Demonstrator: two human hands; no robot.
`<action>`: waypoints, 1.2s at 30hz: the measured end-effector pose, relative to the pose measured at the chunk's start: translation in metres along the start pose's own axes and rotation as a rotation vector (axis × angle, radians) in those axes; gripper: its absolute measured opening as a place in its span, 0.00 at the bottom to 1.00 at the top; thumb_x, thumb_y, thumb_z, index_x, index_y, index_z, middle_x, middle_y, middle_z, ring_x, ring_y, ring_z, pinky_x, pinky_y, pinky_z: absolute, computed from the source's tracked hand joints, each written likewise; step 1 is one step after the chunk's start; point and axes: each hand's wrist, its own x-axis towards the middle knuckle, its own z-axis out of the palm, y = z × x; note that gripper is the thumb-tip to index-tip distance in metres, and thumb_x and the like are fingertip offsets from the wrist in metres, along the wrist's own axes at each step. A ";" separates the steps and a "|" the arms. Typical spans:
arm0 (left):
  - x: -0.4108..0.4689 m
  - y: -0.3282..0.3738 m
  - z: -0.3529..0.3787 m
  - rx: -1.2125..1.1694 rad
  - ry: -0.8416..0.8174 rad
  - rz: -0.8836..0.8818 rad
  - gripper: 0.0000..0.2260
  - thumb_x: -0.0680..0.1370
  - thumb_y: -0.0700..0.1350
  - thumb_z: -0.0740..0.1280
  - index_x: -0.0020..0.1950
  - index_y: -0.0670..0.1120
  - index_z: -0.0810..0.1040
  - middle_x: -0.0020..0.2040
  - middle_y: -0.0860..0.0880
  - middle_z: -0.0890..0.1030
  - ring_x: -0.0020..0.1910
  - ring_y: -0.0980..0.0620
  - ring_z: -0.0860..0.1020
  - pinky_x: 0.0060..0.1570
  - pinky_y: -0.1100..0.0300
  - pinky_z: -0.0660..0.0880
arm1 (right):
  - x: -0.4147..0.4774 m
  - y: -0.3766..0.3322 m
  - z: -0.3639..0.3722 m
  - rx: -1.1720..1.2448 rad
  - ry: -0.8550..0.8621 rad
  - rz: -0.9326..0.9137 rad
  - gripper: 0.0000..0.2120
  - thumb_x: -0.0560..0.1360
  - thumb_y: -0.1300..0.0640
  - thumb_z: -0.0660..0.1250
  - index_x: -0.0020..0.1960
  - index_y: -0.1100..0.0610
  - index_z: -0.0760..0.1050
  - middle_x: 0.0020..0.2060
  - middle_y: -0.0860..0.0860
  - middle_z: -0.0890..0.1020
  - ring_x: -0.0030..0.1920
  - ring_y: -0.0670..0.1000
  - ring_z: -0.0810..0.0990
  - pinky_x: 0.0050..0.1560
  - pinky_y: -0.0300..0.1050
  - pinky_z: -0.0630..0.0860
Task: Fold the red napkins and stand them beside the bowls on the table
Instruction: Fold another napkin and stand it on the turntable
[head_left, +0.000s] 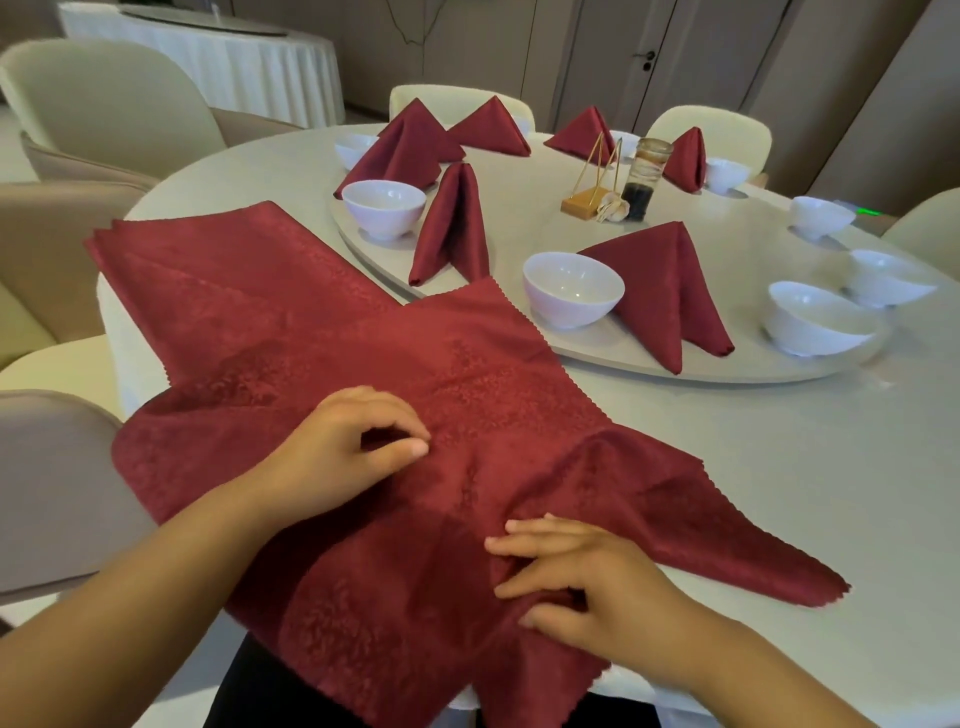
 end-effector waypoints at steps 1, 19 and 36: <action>-0.012 0.007 -0.004 -0.060 -0.042 0.016 0.14 0.69 0.67 0.62 0.44 0.61 0.80 0.52 0.68 0.77 0.50 0.66 0.76 0.56 0.77 0.63 | 0.002 -0.003 0.000 0.038 0.015 0.042 0.18 0.66 0.41 0.61 0.51 0.45 0.79 0.59 0.29 0.71 0.62 0.28 0.63 0.64 0.24 0.57; -0.067 0.040 -0.034 -0.124 0.060 -0.167 0.21 0.59 0.78 0.57 0.42 0.69 0.77 0.35 0.64 0.81 0.36 0.65 0.79 0.37 0.75 0.71 | 0.041 -0.033 -0.069 0.701 -0.249 0.466 0.16 0.73 0.57 0.68 0.27 0.54 0.72 0.23 0.45 0.74 0.23 0.40 0.70 0.27 0.30 0.67; 0.068 -0.047 -0.054 0.333 -0.061 -0.627 0.09 0.76 0.51 0.66 0.48 0.45 0.76 0.43 0.49 0.75 0.51 0.46 0.76 0.50 0.58 0.69 | 0.119 0.038 -0.078 0.844 0.239 0.557 0.13 0.73 0.46 0.64 0.49 0.53 0.78 0.46 0.47 0.84 0.49 0.46 0.81 0.54 0.39 0.76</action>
